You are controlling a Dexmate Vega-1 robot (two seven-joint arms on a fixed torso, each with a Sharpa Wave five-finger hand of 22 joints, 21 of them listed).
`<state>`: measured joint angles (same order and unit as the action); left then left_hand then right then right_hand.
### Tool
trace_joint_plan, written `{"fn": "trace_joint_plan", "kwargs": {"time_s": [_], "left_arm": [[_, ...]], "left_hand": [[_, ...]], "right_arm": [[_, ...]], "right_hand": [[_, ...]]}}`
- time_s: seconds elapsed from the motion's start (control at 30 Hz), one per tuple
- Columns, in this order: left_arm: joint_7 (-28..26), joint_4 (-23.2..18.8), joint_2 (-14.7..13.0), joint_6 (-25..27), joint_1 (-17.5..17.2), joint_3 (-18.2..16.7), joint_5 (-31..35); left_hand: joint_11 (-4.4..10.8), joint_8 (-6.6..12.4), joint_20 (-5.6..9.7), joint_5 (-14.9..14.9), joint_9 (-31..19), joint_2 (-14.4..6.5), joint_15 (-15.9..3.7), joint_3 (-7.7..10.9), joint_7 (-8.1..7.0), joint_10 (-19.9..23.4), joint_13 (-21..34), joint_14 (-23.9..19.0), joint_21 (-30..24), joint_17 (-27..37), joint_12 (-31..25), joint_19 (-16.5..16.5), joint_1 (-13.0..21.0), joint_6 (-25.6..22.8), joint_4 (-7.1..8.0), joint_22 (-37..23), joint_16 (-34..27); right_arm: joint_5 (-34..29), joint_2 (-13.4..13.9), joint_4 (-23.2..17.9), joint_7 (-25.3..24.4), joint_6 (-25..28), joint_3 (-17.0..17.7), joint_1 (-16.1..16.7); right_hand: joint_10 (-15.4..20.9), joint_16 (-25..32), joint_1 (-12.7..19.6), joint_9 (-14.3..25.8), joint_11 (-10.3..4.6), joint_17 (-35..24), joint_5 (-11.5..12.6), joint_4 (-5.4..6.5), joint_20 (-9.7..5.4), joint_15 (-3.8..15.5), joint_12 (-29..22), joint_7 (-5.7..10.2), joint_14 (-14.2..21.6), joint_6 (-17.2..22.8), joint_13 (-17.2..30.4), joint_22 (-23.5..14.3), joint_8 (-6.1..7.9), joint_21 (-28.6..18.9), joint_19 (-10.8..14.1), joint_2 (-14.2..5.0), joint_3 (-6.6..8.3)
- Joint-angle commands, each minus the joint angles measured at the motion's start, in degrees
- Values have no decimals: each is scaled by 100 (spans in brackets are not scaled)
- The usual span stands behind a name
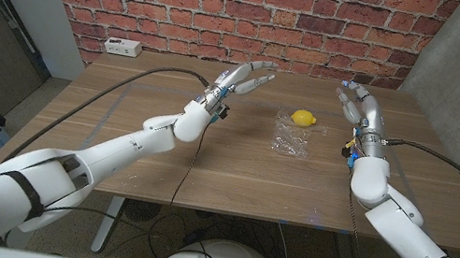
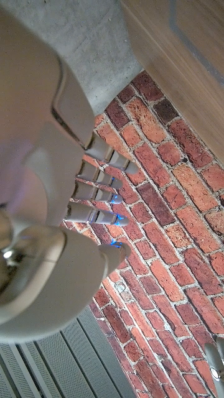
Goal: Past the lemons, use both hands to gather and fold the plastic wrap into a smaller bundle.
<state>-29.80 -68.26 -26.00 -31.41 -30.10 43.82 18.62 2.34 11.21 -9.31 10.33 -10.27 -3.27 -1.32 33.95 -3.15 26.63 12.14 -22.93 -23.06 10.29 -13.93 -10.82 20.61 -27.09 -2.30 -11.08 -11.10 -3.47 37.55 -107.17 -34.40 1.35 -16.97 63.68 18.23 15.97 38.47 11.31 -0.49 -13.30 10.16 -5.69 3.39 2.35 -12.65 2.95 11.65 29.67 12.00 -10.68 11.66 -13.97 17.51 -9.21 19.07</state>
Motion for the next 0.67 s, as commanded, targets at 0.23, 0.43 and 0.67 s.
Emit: {"fn": "trace_joint_plan", "kwargs": {"time_s": [0.23,0.43,0.67], "left_arm": [[805,-753,-324,-62,-925,-1069,-1323],[1190,-736,-395,-246,-1059,-1255,-1723],[1403,-659,-327,-137,-1224,-1427,-2127]], "left_hand": [[-49,-10,-46,-9,-27,-4,4,-5,23,-37,12,29,39,19,41,-2,-60,43,-42,-20,13],[-53,-13,-55,-13,-27,-18,16,-10,52,-34,14,38,44,26,43,7,-86,46,-34,-23,11],[-120,-34,-59,-20,-29,-65,36,-21,122,-56,20,59,60,40,56,39,-156,94,0,-30,4]], "right_arm": [[396,-386,-61,-203,-720,134,375],[216,-501,-465,-591,-538,318,790],[-38,-648,-757,-780,-568,219,1122]], "right_hand": [[110,13,12,9,88,28,26,-92,41,92,-17,-103,142,69,8,-15,2,0,68,64,26],[150,20,-26,7,153,43,20,-100,63,60,-26,-140,217,85,8,-14,4,-5,94,112,14],[168,8,-51,5,144,49,21,-99,71,55,-27,-158,227,93,7,-14,3,0,88,117,19]]}}
